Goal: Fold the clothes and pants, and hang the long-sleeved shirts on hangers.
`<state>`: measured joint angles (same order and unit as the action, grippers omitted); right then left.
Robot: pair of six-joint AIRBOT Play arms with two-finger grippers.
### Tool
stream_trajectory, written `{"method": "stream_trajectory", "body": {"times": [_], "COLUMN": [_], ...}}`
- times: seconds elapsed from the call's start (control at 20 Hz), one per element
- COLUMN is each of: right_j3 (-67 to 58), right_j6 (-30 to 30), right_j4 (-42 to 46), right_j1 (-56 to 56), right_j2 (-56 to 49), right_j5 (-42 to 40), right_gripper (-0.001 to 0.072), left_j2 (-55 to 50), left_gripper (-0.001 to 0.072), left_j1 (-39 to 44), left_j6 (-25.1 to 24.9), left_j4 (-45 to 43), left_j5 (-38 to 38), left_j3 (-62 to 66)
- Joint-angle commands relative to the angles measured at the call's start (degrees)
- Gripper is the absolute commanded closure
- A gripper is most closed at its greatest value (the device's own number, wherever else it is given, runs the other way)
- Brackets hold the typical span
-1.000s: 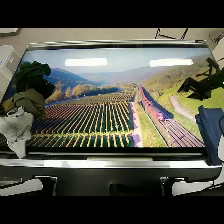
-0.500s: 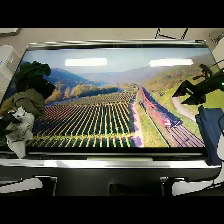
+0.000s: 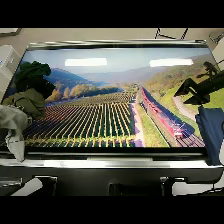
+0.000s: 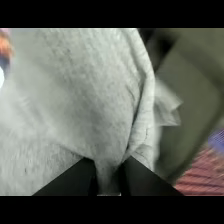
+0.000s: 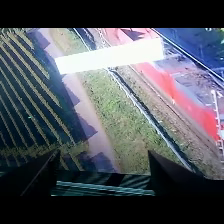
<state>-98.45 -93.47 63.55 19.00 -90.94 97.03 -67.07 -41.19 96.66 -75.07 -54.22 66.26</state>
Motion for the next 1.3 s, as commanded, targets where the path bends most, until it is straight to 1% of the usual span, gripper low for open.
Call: {"method": "stream_trajectory", "body": {"times": [0.0, 0.05, 0.1, 0.2, 0.25, 0.3, 0.4, 0.45, 0.5, 0.55, 0.6, 0.7, 0.85, 0.95, 1.05, 1.1, 1.15, 1.2, 1.25], "right_j3": [0.02, 0.02, 0.02, 0.02, 0.02, 0.02, 0.02, 0.02, 0.02, 0.02, 0.02, 0.02, 0.02, 0.04, 0.04, 0.04, 0.04, 0.04, 0.42], "right_j6": [0.66, 0.83, 1.14, 1.42, 1.51, 1.62, 1.79, 2.29, 2.78, 3.15, 3.85, 4.83, 4.83, 4.83, 5.01, 5.27, 5.35, 5.97, 6.12], "right_j4": [-0.04, -0.07, -0.11, -0.42, -0.83, -1.51, -2.47, -2.62, -2.62, -2.6, -2.58, -2.03, -0.7, -0.33, 0.74, 1.25, 1.62, 1.7, 1.75], "right_j1": [-0.04, -0.04, -0.04, -0.04, -0.04, -0.04, -0.04, -0.04, -0.02, -0.02, -0.02, -0.02, -0.02, -0.04, -0.04, -0.04, -0.04, -0.04, -0.02], "right_j2": [0.28, 0.28, 0.28, 0.31, 0.35, 0.44, 1.31, 1.99, 2.89, 3.8, 4.9, 6.91, 8.63, 8.66, 8.61, 8.61, 8.61, 8.61, 8.61], "right_j5": [-0.48, -0.46, -0.26, 0.7, 1.05, 1.29, 1.46, 1.44, 1.42, 1.25, 0.94, 0.46, 0.92, 1.75, 1.46, 1.53, 1.66, 1.81, 1.6], "right_gripper": [0.0081, 0.0082, 0.0112, 0.0119, 0.0118, 0.0118, 0.0118, 0.0118, 0.0118, 0.0118, 0.0117, 0.0115, 0.0115, 0.0115, 0.0115, 0.0115, 0.0115, 0.0101, 0.0095], "left_j2": [16.68, 22.16, 26.67, 33.14, 34.93, 35.58, 34.42, 32.63, 30.34, 27.15, 23.74, 15.91, 3.87, -4.2, -11.41, -13.88, -15.08, -14.91, -13.97], "left_gripper": [0.0676, 0.0676, 0.0677, 0.0676, 0.0677, 0.0677, 0.0677, 0.0677, 0.0677, 0.0677, 0.0677, 0.0677, 0.0676, 0.0676, 0.0674, 0.0667, 0.0467, -0.0013, -0.0013], "left_j1": [3.91, 7.19, 11.13, 22.71, 30.4, 38.16, 55.43, 63.95, 70.77, 76.26, 79.28, 81.5, 80.52, 80.19, 80.21, 79.71, 78.93, 77.42, 75.23], "left_j6": [6.03, 6.05, 6.08, 6.71, 6.71, 6.71, 6.67, 6.62, 6.67, 6.69, 7.02, 9.81, 13.86, 14.69, 19.02, 20.37, 20.11, 18.05, 13.33], "left_j4": [2.78, 5.4, 8.52, 16.52, 19.67, 21.24, 21.49, 20.2, 17.84, 16.09, 16.17, 16.15, 16.13, 16.15, 16.2, 16.81, 17.64, 18.12, 18.05], "left_j5": [6.64, 7.98, 8.74, 12.52, 16.55, 21.44, 34.29, 41.13, 46.1, 49.24, 49.72, 45.86, 37.05, 29.62, 24.94, 22.05, 19.21, 16.94, 14.19], "left_j3": [4.11, 4.17, 4.17, 4.13, 4.13, 4.13, 4.13, 4.13, 4.13, 4.13, 4.13, 3.67, -0.61, -5.22, -9.86, -10.84, -10.71, -10.23, -9.11]}}
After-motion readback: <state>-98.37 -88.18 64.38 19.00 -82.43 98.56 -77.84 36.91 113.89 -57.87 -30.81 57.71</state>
